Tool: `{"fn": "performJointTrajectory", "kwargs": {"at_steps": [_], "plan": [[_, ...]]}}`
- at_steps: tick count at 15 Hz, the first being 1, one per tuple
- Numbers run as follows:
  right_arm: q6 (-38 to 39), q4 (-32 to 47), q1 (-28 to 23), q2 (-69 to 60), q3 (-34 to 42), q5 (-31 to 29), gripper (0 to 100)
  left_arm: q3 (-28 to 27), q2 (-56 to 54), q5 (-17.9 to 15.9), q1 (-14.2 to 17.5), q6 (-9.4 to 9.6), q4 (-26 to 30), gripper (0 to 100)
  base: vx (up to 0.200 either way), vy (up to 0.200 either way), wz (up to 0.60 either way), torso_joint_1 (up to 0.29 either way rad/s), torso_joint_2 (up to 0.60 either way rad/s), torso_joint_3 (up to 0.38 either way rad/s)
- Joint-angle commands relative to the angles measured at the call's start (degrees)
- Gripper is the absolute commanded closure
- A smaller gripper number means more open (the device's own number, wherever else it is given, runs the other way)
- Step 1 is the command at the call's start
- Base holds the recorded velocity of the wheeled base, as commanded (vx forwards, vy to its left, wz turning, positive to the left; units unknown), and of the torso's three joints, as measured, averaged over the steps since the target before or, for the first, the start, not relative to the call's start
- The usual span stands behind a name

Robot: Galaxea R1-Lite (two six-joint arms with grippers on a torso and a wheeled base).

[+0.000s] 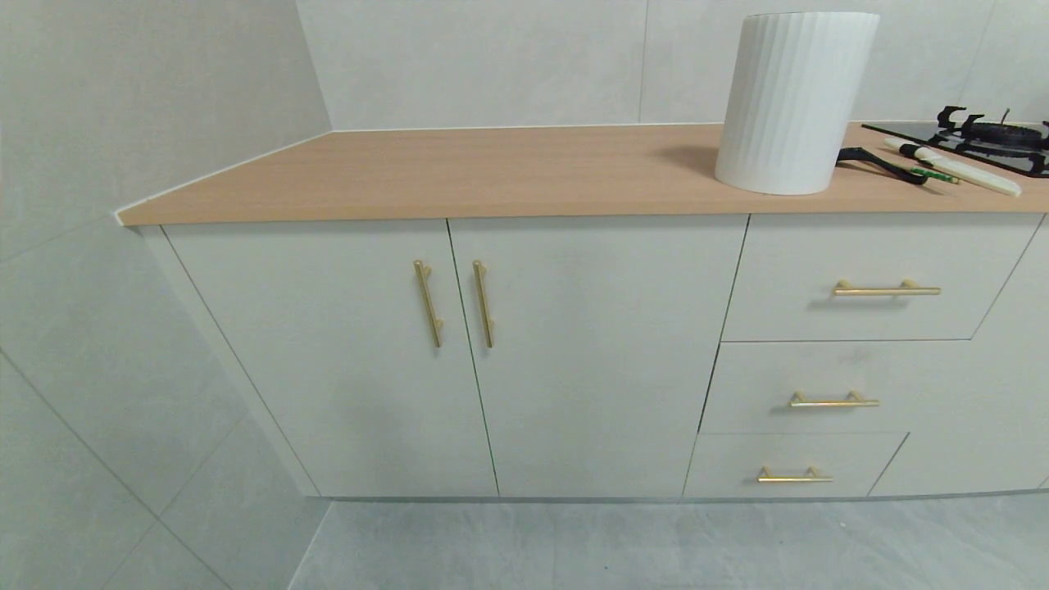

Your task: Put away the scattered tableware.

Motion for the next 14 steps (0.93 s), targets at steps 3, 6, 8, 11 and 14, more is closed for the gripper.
{"fn": "performJointTrajectory", "kwargs": {"at_steps": [3,6,8,11,14], "plan": [[0.2,0.1,0.0,0.1,0.0,0.0,0,0.0,0.0,0.0,0.0,-0.22,0.0,0,0.0,0.0,0.0,0.0,0.0,0.0],[1.4,0.1,0.0,0.0,0.0,0.2,0,0.0,0.0,-0.1,0.0,-0.13,0.1,0,0.0,0.0,0.0,0.0,0.0,0.0],[1.5,0.1,0.1,0.1,0.0,0.7,0,0.0,0.0,-0.2,0.0,-0.13,0.1,0,0.0,0.0,0.0,0.0,0.0,0.0],[1.6,0.1,0.1,0.0,0.0,0.8,0,0.0,0.0,-0.2,0.0,-0.22,0.0,0,0.0,-0.2,0.0,0.001,0.0,0.007],[1.6,0.1,0.1,0.1,0.0,0.8,0,0.0,0.0,-0.2,0.0,-0.31,0.0,0,0.0,-0.2,0.0,0.002,0.0,0.002]]}}
